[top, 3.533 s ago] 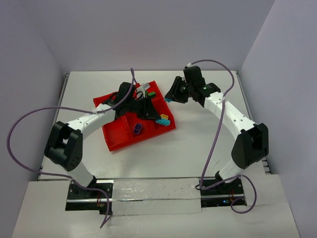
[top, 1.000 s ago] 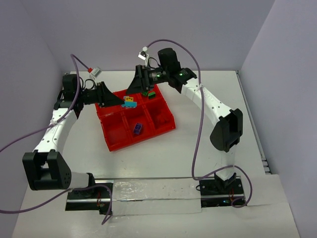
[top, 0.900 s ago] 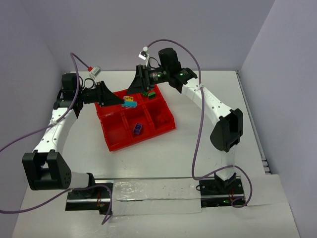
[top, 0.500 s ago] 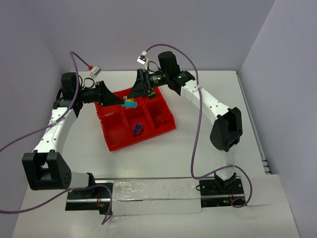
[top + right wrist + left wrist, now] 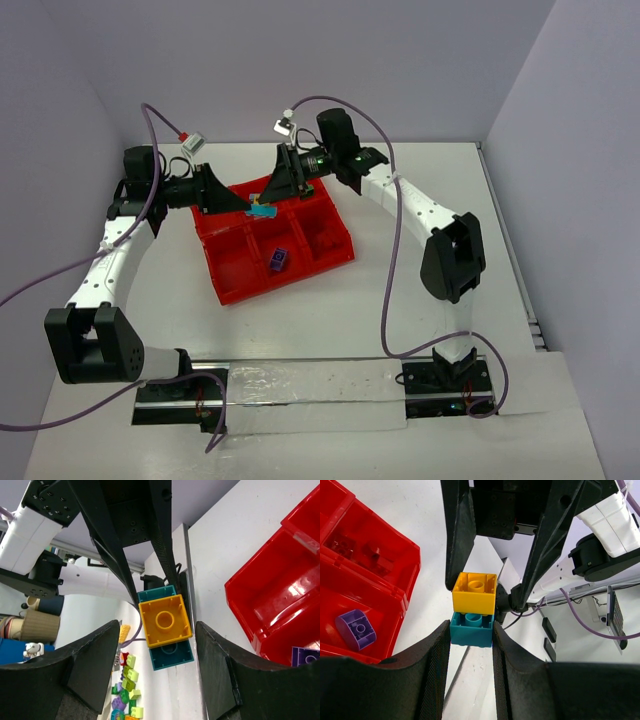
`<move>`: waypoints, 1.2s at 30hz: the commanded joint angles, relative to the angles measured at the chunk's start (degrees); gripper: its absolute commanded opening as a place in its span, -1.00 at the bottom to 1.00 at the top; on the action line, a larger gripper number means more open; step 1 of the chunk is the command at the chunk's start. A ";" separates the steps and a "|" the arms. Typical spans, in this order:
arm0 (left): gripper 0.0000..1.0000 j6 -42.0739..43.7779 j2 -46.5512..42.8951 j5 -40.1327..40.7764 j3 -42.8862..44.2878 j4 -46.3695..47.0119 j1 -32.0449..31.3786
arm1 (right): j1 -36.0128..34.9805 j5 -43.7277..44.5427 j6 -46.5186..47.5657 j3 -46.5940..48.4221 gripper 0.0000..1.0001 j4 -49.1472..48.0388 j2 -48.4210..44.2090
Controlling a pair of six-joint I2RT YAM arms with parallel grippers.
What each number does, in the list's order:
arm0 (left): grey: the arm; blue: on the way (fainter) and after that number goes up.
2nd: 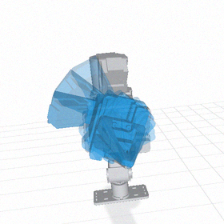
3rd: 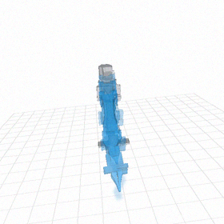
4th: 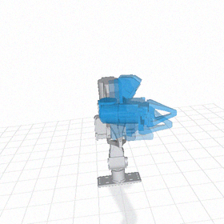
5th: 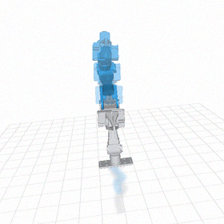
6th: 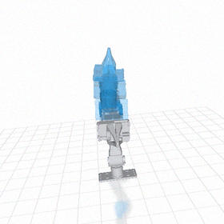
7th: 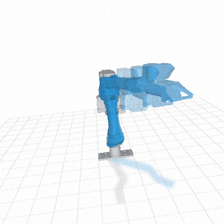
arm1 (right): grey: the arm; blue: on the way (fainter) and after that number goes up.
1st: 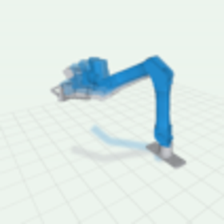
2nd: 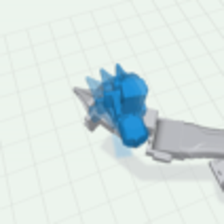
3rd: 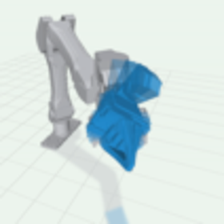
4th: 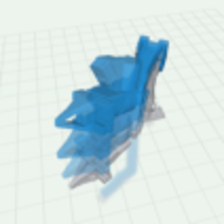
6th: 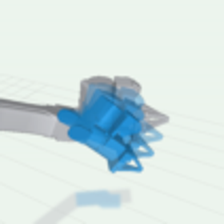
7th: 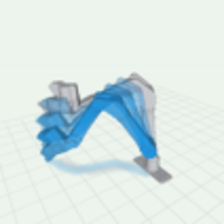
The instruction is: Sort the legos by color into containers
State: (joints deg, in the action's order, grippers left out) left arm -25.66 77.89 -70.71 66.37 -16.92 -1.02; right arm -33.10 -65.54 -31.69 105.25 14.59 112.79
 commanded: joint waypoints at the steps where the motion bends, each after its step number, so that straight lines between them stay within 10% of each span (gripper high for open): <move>1: -1.00 1.41 -0.81 -1.27 2.96 0.99 0.14 | 0.04 -2.06 0.02 0.03 0.36 -2.42 0.79; 14: -1.00 -1.32 -0.53 -1.70 0.76 4.43 0.05 | -0.03 -2.92 -10.85 -6.91 -1.00 -19.68 -1.53; 36: -1.00 2.65 -0.89 1.51 -1.46 -3.27 0.07 | 1.92 19.12 -27.02 -8.20 -1.00 -29.23 -2.42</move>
State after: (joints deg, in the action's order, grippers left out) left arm -24.16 77.91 -70.24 64.37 -19.30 -0.80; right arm -32.34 -53.21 -57.01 96.77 -12.66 113.38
